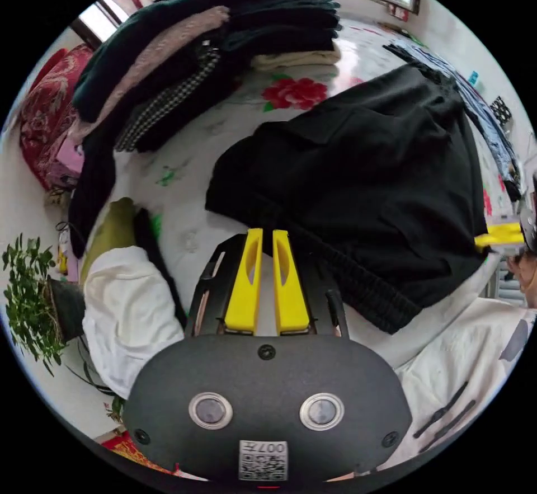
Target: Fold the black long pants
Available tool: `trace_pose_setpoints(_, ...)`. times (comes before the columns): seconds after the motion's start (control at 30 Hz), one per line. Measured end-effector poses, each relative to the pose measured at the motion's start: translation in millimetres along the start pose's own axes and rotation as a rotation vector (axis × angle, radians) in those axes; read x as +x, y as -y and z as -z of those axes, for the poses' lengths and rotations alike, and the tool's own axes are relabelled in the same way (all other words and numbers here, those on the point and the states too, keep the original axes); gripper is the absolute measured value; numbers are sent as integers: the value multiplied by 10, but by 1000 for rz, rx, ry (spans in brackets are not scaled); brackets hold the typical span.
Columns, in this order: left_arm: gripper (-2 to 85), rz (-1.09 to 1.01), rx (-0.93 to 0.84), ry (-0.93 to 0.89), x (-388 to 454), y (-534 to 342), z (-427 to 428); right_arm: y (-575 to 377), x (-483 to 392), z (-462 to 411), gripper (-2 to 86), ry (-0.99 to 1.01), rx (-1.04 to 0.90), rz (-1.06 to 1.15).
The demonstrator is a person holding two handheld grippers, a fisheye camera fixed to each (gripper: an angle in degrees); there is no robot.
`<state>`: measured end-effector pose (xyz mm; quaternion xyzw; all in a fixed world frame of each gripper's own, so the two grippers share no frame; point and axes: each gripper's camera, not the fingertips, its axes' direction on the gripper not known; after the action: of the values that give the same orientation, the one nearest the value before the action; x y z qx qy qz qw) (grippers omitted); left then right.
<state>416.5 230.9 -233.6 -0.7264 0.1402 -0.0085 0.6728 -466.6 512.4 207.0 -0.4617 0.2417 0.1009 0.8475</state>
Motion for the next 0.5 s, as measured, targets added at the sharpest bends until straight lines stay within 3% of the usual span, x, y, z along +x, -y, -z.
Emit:
trace_pose_setpoints(0.1, 51, 179, -63, -35, -805, -219, 28, 195, -876, -54, 27, 258, -26, 259)
trace_pose_setpoints(0.17, 58, 254, -66, -40, -1030, -450, 63, 269, -1144, -81, 35, 187, -112, 386)
trace_pose_setpoints(0.23, 47, 347, -68, -28, -1125, -821, 125, 287, -1035, 2, 41, 119, -122, 353)
trace_pose_setpoints(0.33, 41, 478, -14, -32, -1061, -1396, 328, 169, -341, 482, 49, 109, 49, 76)
trace_pose_setpoints(0.5, 48, 536, 72, -160, -600, -2044, 567, -693, 1270, 1522, 65, -65, 381, -592)
